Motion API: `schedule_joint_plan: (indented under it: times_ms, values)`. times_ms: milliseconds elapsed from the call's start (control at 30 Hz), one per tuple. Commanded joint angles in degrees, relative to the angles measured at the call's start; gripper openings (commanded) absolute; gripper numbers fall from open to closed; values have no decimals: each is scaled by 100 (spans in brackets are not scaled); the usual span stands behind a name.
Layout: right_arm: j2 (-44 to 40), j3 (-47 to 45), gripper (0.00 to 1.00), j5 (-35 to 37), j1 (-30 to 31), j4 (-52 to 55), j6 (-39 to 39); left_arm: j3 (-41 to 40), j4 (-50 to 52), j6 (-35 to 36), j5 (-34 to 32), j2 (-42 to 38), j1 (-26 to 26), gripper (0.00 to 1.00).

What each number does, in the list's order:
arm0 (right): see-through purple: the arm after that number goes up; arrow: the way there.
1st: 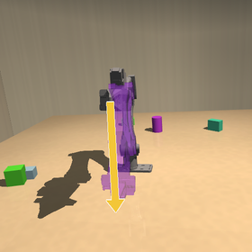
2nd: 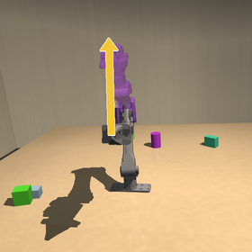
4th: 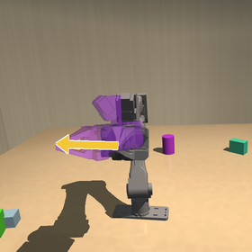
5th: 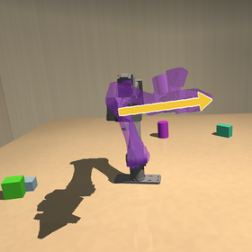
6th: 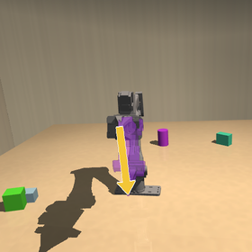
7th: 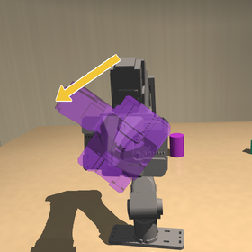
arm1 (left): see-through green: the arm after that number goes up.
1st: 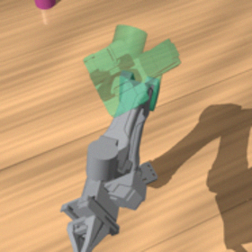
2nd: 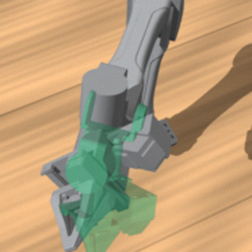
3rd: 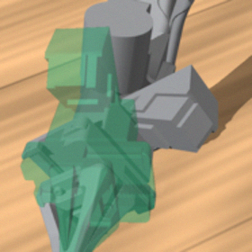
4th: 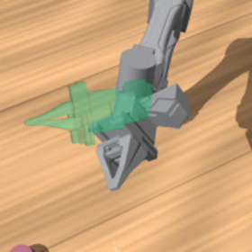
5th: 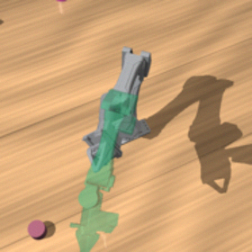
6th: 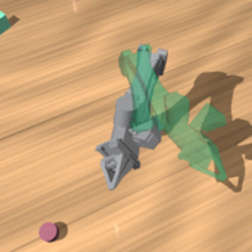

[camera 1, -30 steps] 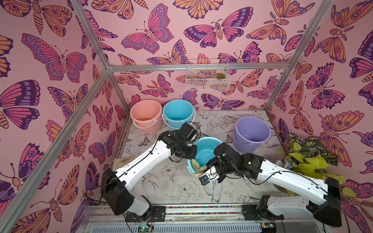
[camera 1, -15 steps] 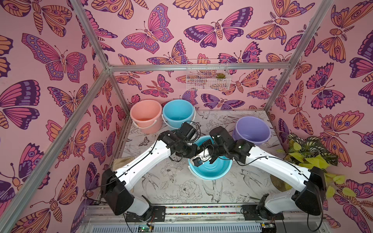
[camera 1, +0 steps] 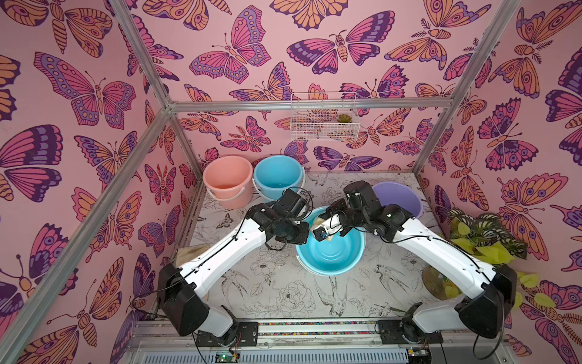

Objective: Wipe the inside of the bucket with a cloth
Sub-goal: Wipe the dirt from the inside of the bucket.

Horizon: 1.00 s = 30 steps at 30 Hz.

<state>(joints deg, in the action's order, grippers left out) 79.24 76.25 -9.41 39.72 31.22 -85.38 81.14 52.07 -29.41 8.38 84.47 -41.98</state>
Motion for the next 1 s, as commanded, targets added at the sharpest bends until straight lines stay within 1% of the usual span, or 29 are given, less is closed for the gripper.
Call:
schedule_joint_plan:
  times_ms: [0, 333, 467, 633, 700, 800, 967]
  values:
    - [-449, -105, 0, 650, -104, 406, -150, 156, 88, 89, 182, 25, -22, 0]
    - [-1349, -509, 0, 861, 81, 1759, 147, 252, 87, 59, 137, 79, -21, 0]
    - [-1590, -591, 0, 440, 134, 2302, 413, 297, 89, 28, 129, 106, -22, 0]
    - [-1746, -739, 0, -330, 367, 2509, 1163, 321, 87, -45, 81, 136, -21, 0]
    - [-1758, -853, 0, -803, 493, 2364, 1599, 323, 95, -67, 82, 171, -21, 0]
    - [-1699, -1102, 0, -1311, 688, 1817, 2405, 323, 95, -126, 68, 197, -21, 0]
    - [-1397, -1456, 0, -1519, 1002, 291, 3996, 370, 98, -197, 33, 277, -21, 0]
